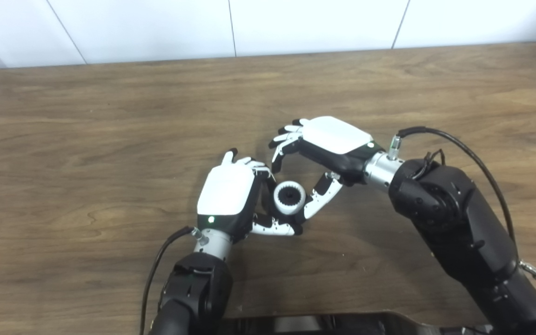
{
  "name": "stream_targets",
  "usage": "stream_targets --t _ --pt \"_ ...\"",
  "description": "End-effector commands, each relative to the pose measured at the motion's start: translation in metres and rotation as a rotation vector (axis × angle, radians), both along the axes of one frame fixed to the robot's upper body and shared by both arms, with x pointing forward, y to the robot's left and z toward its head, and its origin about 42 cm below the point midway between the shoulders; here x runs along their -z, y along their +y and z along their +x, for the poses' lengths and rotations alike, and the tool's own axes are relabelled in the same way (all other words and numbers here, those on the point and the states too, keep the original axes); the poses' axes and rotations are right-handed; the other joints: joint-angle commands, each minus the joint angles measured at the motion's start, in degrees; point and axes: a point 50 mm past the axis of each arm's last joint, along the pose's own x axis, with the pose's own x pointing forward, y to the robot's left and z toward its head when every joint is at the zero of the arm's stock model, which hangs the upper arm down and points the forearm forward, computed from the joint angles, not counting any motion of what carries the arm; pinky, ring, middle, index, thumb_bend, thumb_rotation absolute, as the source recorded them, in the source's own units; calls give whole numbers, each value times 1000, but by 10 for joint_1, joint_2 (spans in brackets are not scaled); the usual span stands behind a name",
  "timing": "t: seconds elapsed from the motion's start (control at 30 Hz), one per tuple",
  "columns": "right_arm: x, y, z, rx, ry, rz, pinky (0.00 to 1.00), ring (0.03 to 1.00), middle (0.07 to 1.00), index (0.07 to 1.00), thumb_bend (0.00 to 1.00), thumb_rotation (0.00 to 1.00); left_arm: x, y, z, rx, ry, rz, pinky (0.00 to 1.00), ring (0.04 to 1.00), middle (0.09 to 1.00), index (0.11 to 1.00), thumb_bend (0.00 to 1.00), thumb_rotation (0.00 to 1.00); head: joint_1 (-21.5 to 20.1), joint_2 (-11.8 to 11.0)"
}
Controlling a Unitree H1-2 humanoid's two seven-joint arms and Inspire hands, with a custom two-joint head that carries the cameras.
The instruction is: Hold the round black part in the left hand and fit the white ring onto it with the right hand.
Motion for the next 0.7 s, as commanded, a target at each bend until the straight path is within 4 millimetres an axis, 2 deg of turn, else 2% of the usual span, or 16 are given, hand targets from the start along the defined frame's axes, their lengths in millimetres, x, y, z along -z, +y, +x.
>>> stream_targets --t 0.0,0.4,0.67 --pt "-24 -3 3 -9 -87 31 1000 939 863 633 957 270 1 -4 0 30 11 1 1000 861 757 483 523 56 0 0" --pt "-49 -30 10 70 -130 25 1000 943 858 627 953 252 3 -1 2 25 15 8 1000 863 759 483 524 57 -3 -4" --pt "-53 -40 13 106 -126 38 1000 959 868 636 951 260 4 3 2 25 2 9 1000 863 756 488 522 63 -4 -8"
